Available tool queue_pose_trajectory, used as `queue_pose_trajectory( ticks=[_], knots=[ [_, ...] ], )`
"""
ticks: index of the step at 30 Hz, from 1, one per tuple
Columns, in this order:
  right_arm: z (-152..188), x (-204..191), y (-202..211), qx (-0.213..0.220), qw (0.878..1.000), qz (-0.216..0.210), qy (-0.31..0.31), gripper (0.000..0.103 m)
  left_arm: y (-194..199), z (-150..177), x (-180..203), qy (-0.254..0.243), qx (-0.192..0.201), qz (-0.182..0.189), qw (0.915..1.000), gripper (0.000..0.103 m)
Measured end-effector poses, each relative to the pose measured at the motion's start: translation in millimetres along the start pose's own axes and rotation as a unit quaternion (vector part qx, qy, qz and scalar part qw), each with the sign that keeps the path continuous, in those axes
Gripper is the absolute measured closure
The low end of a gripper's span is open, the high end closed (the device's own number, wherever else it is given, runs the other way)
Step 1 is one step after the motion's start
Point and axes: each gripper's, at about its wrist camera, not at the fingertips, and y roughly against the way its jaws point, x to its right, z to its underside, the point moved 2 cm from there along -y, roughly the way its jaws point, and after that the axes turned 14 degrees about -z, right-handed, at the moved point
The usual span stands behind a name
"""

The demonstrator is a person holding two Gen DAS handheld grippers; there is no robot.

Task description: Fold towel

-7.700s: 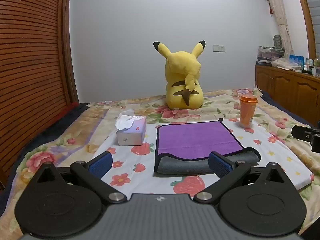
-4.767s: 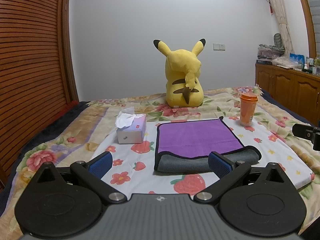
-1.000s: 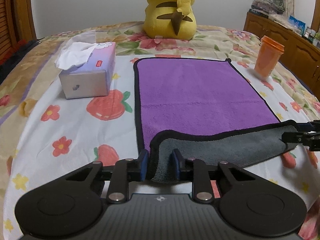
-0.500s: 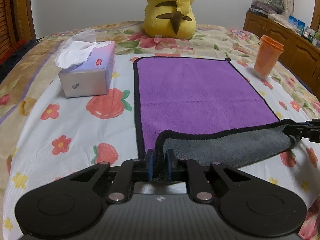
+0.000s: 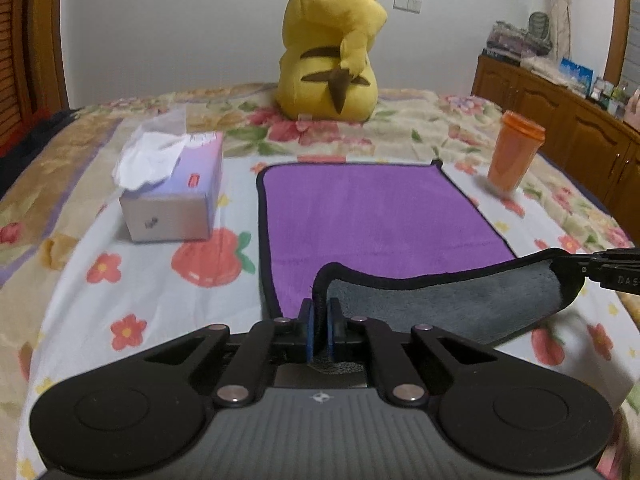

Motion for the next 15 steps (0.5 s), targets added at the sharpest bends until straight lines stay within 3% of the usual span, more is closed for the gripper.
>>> queue_pose_trajectory(
  ticks=[15],
  knots=[
    [-18,-6,10,0.036,0.999,-0.003,0.027,0.099,12,-13,3,-0.005,0.024,-0.002,0.9997,0.097]
  ],
)
